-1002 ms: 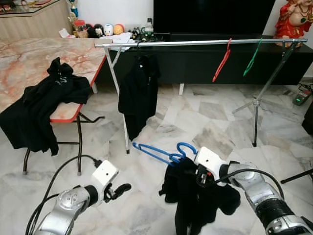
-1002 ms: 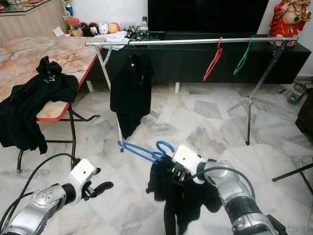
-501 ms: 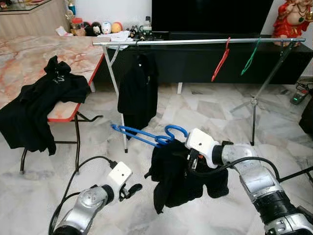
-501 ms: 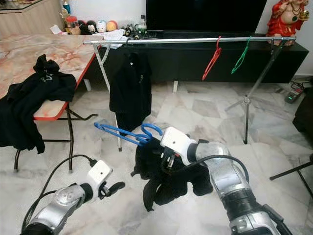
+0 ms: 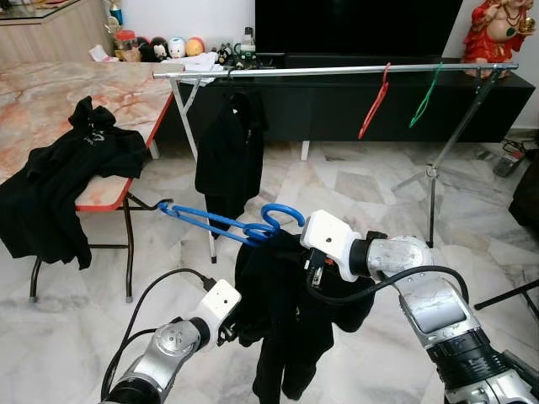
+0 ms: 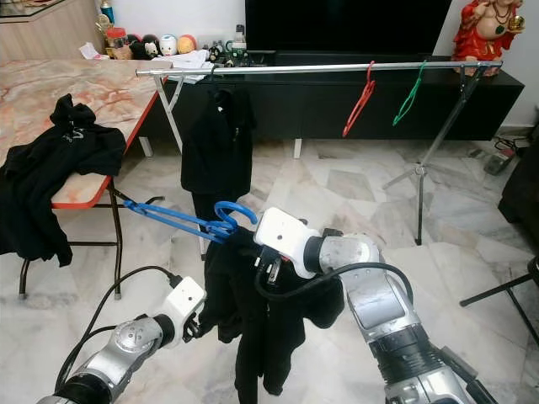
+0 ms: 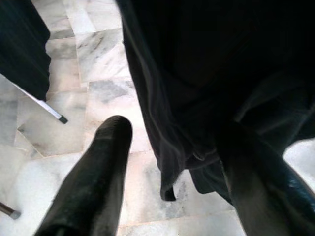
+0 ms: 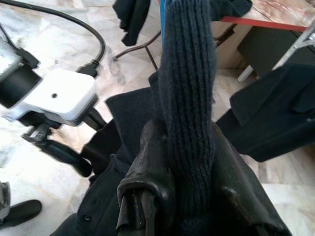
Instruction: Hang hanger
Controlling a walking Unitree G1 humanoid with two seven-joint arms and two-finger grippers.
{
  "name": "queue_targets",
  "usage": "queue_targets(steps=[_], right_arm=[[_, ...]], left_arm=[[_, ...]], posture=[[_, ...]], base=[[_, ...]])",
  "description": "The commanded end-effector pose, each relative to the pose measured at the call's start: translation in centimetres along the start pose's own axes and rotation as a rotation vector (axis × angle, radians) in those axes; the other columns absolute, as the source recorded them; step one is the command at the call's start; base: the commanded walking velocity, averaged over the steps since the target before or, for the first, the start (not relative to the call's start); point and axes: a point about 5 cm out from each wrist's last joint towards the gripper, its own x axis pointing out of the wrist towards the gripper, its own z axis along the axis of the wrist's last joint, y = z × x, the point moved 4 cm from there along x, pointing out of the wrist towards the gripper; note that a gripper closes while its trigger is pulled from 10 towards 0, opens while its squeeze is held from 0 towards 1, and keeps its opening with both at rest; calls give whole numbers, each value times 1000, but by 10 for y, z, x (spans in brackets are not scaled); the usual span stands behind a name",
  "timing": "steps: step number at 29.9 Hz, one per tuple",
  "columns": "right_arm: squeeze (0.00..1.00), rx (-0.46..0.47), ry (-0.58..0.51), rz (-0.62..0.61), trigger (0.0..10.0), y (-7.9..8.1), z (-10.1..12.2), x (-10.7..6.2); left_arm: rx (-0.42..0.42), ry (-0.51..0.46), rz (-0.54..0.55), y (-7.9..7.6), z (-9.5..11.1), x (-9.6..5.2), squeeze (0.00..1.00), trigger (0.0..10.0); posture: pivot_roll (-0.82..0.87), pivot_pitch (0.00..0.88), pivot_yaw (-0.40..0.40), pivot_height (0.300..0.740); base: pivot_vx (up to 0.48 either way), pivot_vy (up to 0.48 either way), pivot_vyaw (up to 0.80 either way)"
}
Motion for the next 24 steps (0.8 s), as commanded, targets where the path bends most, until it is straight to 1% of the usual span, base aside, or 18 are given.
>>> queue_targets(steps=[1,5,6,7,8,11,13,24], right_arm=[[0,-24,-56,7,0,2,17,-1],[0,-22,-68,10,0,4,21,-1],[0,-21,-73,7,0,3,22,-1],[0,-21,-73,7,0,3,22,-1],[0,-23,-74,6,0,3,23,-1],[0,-23,-74,3,0,2,24,-2],[0,-22,-76,3,0,2,25,-3],[0,2,-73,-18,0,0,23,-3]], left_arm=[[24,21,5,0,-3,1,0,10000],[29,23,20,1,-3,3,0,10000],[25,12,43,3,-1,3,0,5176],[25,12,43,3,-1,3,0,5176],[5,3,63,5,1,3,0,0],[0,-2,63,5,2,4,0,0],[23,3,43,2,2,5,0,0],[13,14,55,2,-1,5,0,0]], posture=[[35,101,-17,740],[39,103,-18,740],[34,102,-17,740],[34,102,-17,740],[33,102,-18,740],[34,103,-18,740],[34,104,-18,740],[38,104,-12,740]], base=[[0,0,0],[0,0,0],[0,0,0],[0,0,0],[0,0,0],[0,0,0],[0,0,0],[0,0,0]])
